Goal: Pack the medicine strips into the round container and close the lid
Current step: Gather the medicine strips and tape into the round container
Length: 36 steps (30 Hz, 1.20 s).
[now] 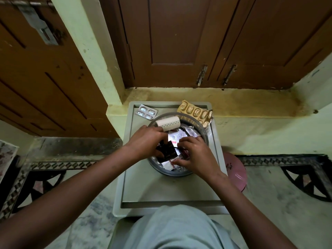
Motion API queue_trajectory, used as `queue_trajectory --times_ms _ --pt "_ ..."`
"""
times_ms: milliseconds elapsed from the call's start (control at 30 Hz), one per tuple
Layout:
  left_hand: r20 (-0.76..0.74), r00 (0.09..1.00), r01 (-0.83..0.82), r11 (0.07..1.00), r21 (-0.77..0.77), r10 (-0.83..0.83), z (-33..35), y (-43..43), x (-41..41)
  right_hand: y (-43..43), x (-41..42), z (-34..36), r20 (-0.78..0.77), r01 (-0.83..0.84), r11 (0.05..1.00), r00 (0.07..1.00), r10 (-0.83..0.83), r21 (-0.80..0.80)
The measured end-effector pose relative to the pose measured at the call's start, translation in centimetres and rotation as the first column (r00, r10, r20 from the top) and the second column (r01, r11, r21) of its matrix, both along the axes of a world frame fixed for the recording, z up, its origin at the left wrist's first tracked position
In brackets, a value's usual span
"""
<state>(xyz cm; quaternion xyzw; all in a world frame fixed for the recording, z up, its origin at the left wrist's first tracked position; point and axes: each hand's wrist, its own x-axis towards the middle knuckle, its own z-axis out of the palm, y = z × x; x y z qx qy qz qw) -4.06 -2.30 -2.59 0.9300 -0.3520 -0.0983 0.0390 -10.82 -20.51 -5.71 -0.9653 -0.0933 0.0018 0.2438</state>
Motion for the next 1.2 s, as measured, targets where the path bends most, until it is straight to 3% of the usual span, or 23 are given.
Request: queue_trajectory --times_ms 133,267,333,400,467,533,633,767,933,1067,1133,1200 --pt "0.013 1.000 0.013 1.000 -0.008 -0.013 0.1 0.2 -0.3 -0.3 -0.1 0.2 -0.015 -0.022 0.999 1.000 0.023 0.047" --pt "-0.082 0.985 -0.172 0.940 -0.295 0.154 1.4 1.0 0.4 -0.9 0.2 1.5 -0.016 0.030 0.981 0.999 -0.027 0.192" --pt "-0.072 0.961 -0.270 0.860 -0.432 0.266 1.8 1.5 1.9 -1.4 1.1 2.2 0.002 0.091 0.971 0.996 -0.094 0.221" --pt "-0.013 0.943 -0.299 0.830 -0.471 0.333 1.5 2.2 4.2 -2.2 2.5 2.6 0.061 0.164 0.964 0.982 -0.180 0.211" --pt "0.038 0.942 -0.299 0.886 -0.355 0.333 0.3 2.8 6.5 -3.0 4.3 2.7 0.101 0.242 0.948 0.958 -0.267 0.206" --pt "0.037 0.958 -0.278 0.950 -0.144 0.286 -1.3 2.8 8.1 -3.9 6.4 2.6 0.088 0.297 0.938 0.945 -0.316 0.180" --pt "0.036 0.980 -0.198 0.976 0.089 0.196 -3.3 2.3 9.0 -5.3 9.9 1.6 0.016 0.341 0.937 0.939 -0.343 0.082" --pt "0.089 0.991 -0.111 0.989 0.101 0.102 -5.0 2.1 9.0 -6.0 13.1 0.7 -0.135 0.357 0.933 0.924 -0.358 -0.038" --pt "0.263 0.965 -0.019 0.997 0.076 -0.002 -5.5 3.0 9.1 -5.7 14.6 0.9 -0.121 0.266 0.921 0.943 -0.310 -0.285" --pt "0.164 0.946 -0.248 0.951 -0.184 0.278 -3.9 3.1 8.5 -5.3 14.8 0.8 -0.093 0.211 0.846 0.952 -0.292 -0.489" --pt "0.059 0.902 -0.369 0.832 -0.414 0.429 -2.3 2.9 7.7 -5.3 14.8 0.5 -0.107 0.200 0.838 0.951 -0.291 -0.507" --pt "-0.158 0.865 -0.474 0.671 -0.570 0.477 -0.1 2.4 6.6 -5.4 14.9 0.5 -0.112 0.217 0.862 0.948 -0.299 -0.459"
